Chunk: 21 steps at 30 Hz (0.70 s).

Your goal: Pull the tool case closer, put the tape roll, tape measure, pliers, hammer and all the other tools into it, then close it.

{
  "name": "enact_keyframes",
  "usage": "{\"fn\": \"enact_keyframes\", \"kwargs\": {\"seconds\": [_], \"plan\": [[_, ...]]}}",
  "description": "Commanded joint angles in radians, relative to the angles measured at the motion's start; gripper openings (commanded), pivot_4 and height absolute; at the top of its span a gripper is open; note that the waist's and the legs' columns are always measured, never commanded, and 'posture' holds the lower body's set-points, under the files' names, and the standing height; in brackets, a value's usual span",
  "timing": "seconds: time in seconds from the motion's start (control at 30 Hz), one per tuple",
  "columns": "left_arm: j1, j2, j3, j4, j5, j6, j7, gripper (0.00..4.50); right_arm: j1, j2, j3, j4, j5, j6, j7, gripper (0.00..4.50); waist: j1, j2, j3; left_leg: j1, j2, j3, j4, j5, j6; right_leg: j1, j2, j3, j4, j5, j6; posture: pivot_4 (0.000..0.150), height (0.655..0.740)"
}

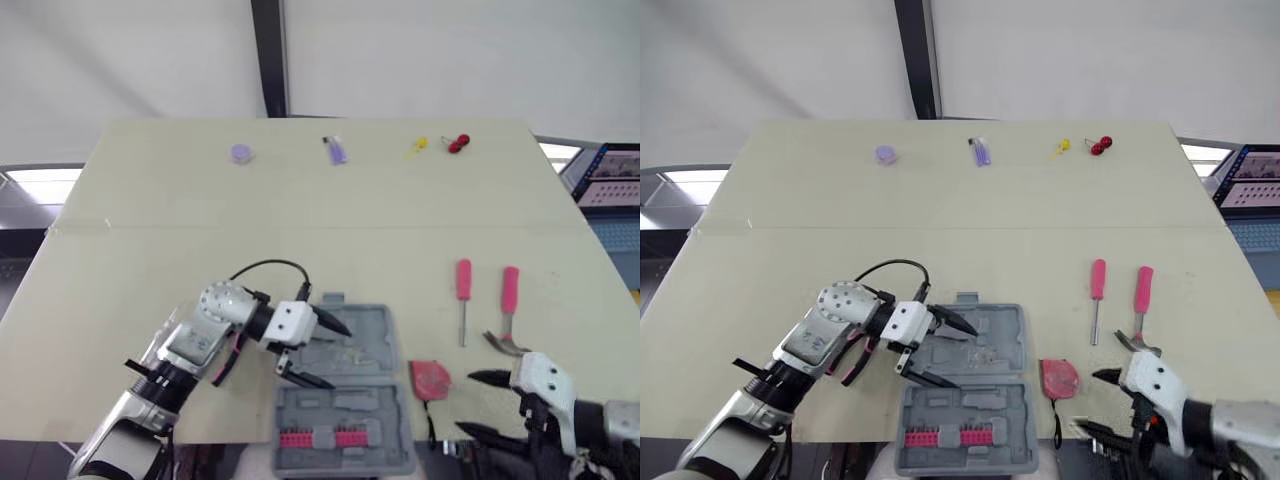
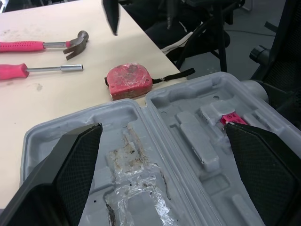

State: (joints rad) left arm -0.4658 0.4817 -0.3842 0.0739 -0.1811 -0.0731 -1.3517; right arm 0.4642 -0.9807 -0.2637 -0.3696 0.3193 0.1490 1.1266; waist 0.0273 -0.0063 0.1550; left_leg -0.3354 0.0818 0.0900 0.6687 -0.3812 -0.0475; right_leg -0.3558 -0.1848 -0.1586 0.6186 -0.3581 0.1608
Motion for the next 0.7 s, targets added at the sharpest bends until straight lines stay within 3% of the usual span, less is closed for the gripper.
{"fn": "enact_keyframes", "kwargs": {"seconds": [0.03, 0.2, 0.37, 0.7], "plan": [[-0.005, 0.003, -0.008, -0.005, 0.024, -0.048, 0.000, 4.50, -0.146, 0.012, 0.128, 0.227, -0.090, -0.259, 0.113, 4.48, -0.003, 0.000, 0.000, 0.000, 0.000, 0.000, 0.000, 0.000, 0.000, 0.000, 0.000, 0.000, 0.000, 0.000, 0.000, 0.150, 0.7400], [0.001, 0.011, 0.006, -0.024, 0.022, -0.034, 0.015, 4.50, -0.309, 0.060, 0.237, 0.448, -0.146, -0.490, 0.164, 4.48, -0.003, 0.000, 0.001, -0.001, 0.000, 0.000, 0.007, 0.000, 0.000, 0.000, 0.000, 0.000, 0.001, 0.000, 0.000, 0.150, 0.7400], [0.014, 0.026, 0.026, -0.031, 0.010, -0.031, 0.028, 4.50, -0.393, 0.113, 0.279, 0.533, -0.127, -0.626, 0.182, 4.48, -0.004, 0.001, 0.001, -0.001, 0.000, 0.000, 0.010, 0.000, 0.001, 0.000, 0.000, 0.000, 0.002, 0.000, 0.000, 0.150, 0.7400], [0.042, 0.048, 0.039, -0.079, 0.006, -0.003, 0.042, 4.50, -0.504, 0.151, 0.350, 0.659, -0.108, -0.675, 0.238, 4.48, -0.003, 0.001, 0.001, -0.002, 0.000, 0.000, 0.011, -0.001, 0.001, 0.000, 0.000, 0.000, 0.002, 0.000, 0.000, 0.150, 0.7400]]}}
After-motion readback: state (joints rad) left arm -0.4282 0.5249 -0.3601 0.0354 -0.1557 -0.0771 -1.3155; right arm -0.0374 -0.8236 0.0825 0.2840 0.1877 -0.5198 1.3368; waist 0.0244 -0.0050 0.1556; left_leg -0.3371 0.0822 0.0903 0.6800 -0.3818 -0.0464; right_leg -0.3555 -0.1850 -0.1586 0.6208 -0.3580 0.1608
